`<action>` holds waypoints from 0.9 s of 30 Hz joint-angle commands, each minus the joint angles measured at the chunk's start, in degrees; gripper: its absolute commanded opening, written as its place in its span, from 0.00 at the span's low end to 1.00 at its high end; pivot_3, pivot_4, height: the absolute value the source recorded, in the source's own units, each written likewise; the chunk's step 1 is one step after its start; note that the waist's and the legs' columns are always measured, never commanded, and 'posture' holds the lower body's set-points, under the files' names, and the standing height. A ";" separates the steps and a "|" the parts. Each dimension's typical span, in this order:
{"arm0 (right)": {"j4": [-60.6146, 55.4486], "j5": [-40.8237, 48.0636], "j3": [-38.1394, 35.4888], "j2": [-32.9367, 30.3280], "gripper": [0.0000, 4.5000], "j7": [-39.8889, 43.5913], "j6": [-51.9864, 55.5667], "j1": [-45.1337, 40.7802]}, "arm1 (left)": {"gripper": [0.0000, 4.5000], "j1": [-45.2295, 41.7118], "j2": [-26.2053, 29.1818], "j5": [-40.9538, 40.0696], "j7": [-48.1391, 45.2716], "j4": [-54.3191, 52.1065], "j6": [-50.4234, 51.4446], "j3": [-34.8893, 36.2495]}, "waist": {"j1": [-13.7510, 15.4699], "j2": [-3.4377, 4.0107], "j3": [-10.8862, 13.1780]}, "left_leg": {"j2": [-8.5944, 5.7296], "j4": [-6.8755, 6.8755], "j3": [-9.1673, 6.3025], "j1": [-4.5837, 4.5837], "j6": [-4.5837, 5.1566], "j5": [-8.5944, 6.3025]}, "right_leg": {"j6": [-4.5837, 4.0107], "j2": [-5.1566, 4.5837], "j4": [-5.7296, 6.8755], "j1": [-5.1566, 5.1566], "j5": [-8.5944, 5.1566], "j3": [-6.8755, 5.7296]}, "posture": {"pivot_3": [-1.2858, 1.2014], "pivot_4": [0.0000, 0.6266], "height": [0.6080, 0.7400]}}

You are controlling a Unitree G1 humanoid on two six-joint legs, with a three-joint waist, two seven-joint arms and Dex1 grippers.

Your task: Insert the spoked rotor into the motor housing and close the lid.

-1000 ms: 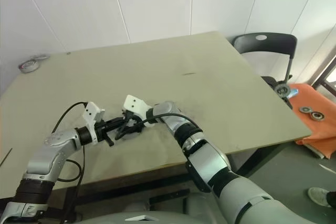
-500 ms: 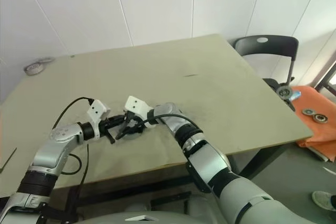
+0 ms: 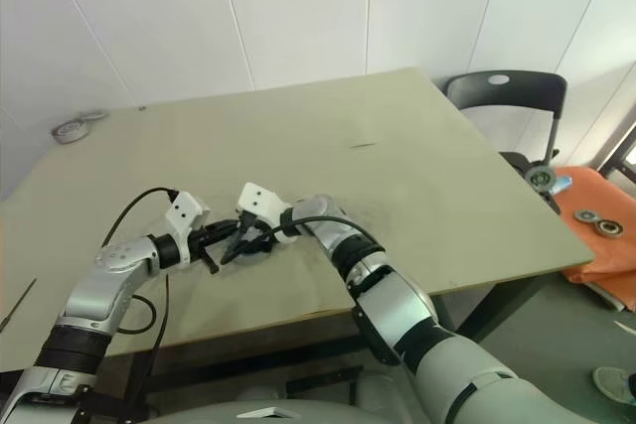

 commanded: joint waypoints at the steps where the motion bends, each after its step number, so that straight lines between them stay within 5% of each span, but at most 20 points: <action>1: 3.54 -4.08 1.88 -1.59 0.73 -0.91 2.19 1.61 | 0.00 2.70 0.31 1.97 -0.88 2.81 2.93 -2.63 | 0.00 0.01 0.00 | 0.00 0.00 0.00 0.00 0.00 0.00 | 0.00 0.00 0.00 0.00 0.00 0.00 | 0.52 0.00 1.00; 3: 3.34 -3.73 1.59 -1.66 0.73 -0.50 1.85 1.64 | 0.00 2.65 0.33 1.94 -0.85 2.75 2.91 -2.51 | 0.02 0.01 0.01 | 0.00 0.00 0.00 0.00 0.00 0.00 | 0.00 0.00 0.00 0.00 0.00 0.00 | 0.52 0.00 1.00; 7: 3.50 -3.91 1.60 -1.68 0.99 -0.99 2.31 1.57 | 0.00 2.50 0.26 1.88 -0.95 2.82 2.80 -2.41 | 0.04 -0.02 0.01 | 0.00 -0.01 0.00 -0.01 -0.01 0.00 | 0.00 -0.01 -0.03 -0.01 0.00 0.00 | 0.52 0.00 1.00; 27: -0.29 -0.72 -1.35 -3.42 0.99 12.03 5.36 1.35 | 0.00 2.08 0.05 2.03 -1.03 2.67 2.65 -2.17 | 0.27 -0.01 0.02 | 0.00 -0.23 -0.01 -0.17 0.06 0.02 | 0.06 -0.02 -0.62 0.05 -0.01 -0.03 | 0.52 0.00 1.00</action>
